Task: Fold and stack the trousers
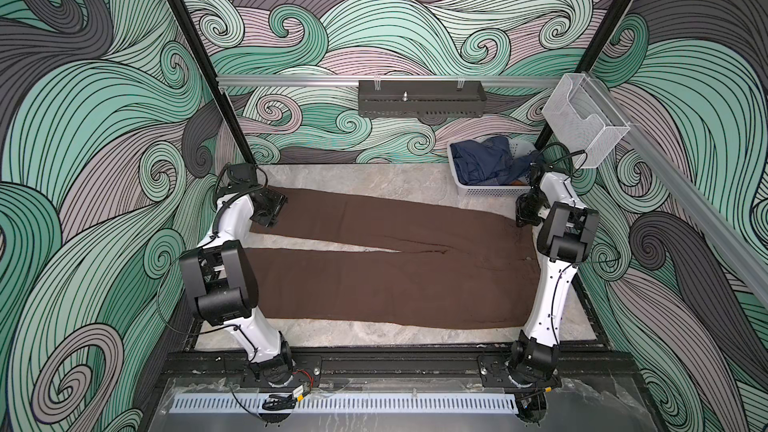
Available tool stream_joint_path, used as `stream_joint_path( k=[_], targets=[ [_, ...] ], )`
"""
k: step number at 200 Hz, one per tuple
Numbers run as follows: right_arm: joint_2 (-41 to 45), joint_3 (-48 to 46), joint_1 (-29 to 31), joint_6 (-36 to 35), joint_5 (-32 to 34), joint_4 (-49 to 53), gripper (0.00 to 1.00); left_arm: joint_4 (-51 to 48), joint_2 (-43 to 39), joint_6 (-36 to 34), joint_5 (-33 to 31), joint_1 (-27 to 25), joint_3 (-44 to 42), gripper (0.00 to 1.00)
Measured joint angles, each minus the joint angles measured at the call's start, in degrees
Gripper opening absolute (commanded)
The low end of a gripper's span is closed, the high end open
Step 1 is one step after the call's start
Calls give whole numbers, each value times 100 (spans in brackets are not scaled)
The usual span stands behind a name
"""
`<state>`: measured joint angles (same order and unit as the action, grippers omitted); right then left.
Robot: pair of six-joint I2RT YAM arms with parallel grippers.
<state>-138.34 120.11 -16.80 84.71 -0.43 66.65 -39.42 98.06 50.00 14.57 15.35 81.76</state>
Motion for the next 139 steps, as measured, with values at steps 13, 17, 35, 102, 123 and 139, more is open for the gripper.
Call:
stream_joint_path(
  k=[13,17,35,102,123,139],
  targets=[
    [354,-409,9,-63,-79,-173,0,-55,90,-24,2,2,269,65],
    [511,-573,15,-85,-109,-245,0,-72,138,-33,4,4,369,65],
    [1237,-1231,35,-184,-227,-496,0,-131,411,-57,52,17,761,65],
    [3228,-3748,116,-444,-614,-1565,0,-621,2162,-166,522,133,2745,66],
    [3311,-4210,114,-542,-682,-1725,0,-817,2732,-181,643,164,3521,67],
    [3425,-4481,109,-627,-723,-1847,0,-968,3195,-203,671,201,4205,68]
  ],
)
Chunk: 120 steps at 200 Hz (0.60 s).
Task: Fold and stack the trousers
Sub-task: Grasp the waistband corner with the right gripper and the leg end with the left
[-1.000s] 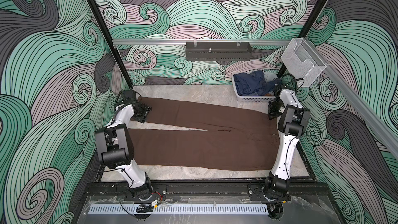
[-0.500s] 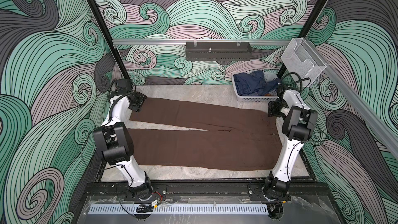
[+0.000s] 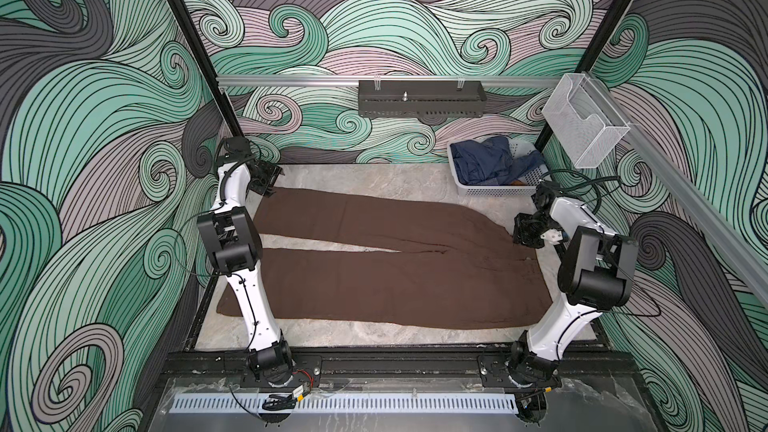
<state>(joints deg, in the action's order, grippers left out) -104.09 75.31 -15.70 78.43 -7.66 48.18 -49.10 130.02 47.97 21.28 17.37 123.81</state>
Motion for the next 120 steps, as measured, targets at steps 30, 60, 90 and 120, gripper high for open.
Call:
stream_joint_path(
  k=[30,60,90,120],
  targets=[
    [382,-328,4,-160,-33,-153,0,-149,780,-13,-20,22,1091,70],
    [562,-490,31,-337,-48,-282,0,-94,1469,42,-142,24,1858,72],
    [577,-647,74,-538,-83,-341,0,-48,2190,173,-284,11,2490,74],
    [723,-820,74,-673,-109,-345,0,-81,2553,267,-474,7,2597,74]
  ],
)
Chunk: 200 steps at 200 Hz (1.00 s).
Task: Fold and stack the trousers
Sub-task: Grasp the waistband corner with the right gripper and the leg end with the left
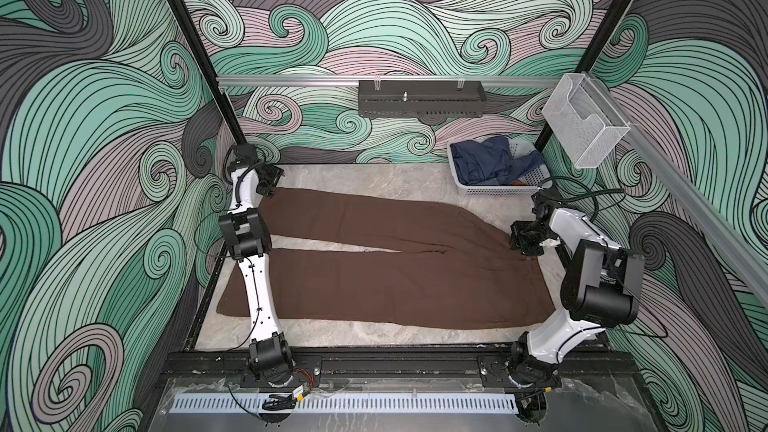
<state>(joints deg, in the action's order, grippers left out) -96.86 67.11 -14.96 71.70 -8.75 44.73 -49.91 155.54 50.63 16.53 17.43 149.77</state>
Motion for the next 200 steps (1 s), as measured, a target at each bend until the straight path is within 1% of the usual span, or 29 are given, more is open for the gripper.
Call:
stream_joint_path(
  k=[48,74,90,113,127,143,174,189,200],
  targets=[
    [269,-133,-114,-170,-37,-9,0,-199,24,-2,-590,35,-9,75],
    [579,-448,-372,-267,-24,0,0,-225,-221,-24,-837,101,-424,75],
    [798,-643,-549,-330,-2,24,0,-334,-354,-50,-914,184,-632,75],
    [964,-846,-708,-426,17,33,0,-446,-380,-79,-966,302,-649,75],
    [970,-944,-750,-481,15,35,0,-481,-382,-96,-966,345,-649,73],
    [966,-1047,-750,-527,17,44,0,-584,-372,-116,-966,345,-599,70],
    [966,-1075,-767,-570,44,48,0,-949,-59,-155,-962,345,-2,67],
    [966,-1108,-807,-577,85,39,0,-981,-48,-166,-960,343,17,67],
    [966,-1156,-852,-584,98,33,0,-984,-48,-175,-960,343,17,70]
  ],
)
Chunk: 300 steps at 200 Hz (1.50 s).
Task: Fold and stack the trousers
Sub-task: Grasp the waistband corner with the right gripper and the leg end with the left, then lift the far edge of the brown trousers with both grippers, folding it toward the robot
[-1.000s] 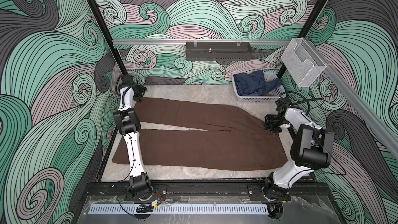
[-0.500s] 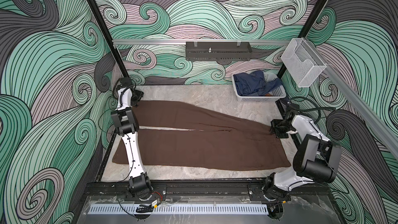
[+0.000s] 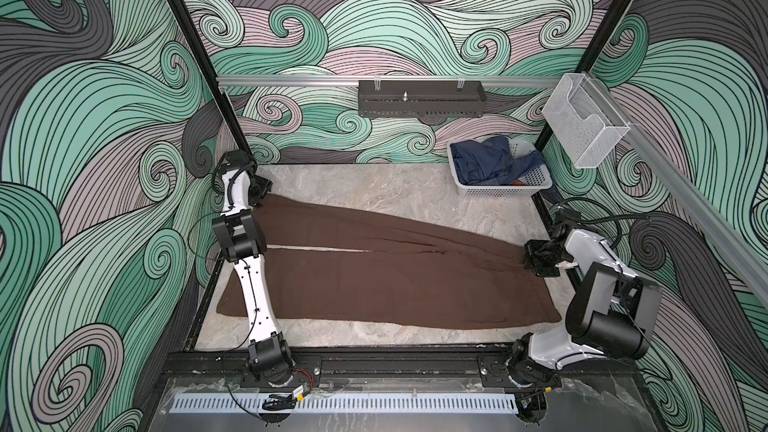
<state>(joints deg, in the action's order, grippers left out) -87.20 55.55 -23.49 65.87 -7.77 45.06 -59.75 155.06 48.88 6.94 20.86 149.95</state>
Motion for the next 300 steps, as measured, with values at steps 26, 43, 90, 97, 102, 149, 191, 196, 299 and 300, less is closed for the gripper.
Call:
stream_joint_path(
  k=[26,43,90,97,102,149,191,196,299,300],
  targets=[
    [0,-133,-142,-57,33,-15,0,26,0,-22,37,-4,2,74],
    [0,-258,-240,-85,50,-59,0,31,0,-22,68,-4,2,74],
    [-114,-461,-328,-101,68,-181,0,17,24,-68,175,-7,2,38],
    [-122,-461,-328,-103,68,-188,0,17,42,-76,188,-11,0,30],
    [-122,-461,-328,-114,68,-190,0,15,48,-129,190,-11,0,24],
    [-120,-417,-345,-138,22,-166,0,33,52,-214,254,-31,-87,0],
    [-127,234,-348,-120,-179,-4,0,107,17,-109,428,13,-103,0],
    [-146,396,-348,-114,-234,20,0,107,17,-76,468,31,-81,0],
    [-1449,3469,-247,260,-1071,468,0,885,-697,1040,1908,483,66,0],
    [-1460,3486,-245,260,-1073,470,0,892,-702,1043,1919,485,66,0]
  ],
)
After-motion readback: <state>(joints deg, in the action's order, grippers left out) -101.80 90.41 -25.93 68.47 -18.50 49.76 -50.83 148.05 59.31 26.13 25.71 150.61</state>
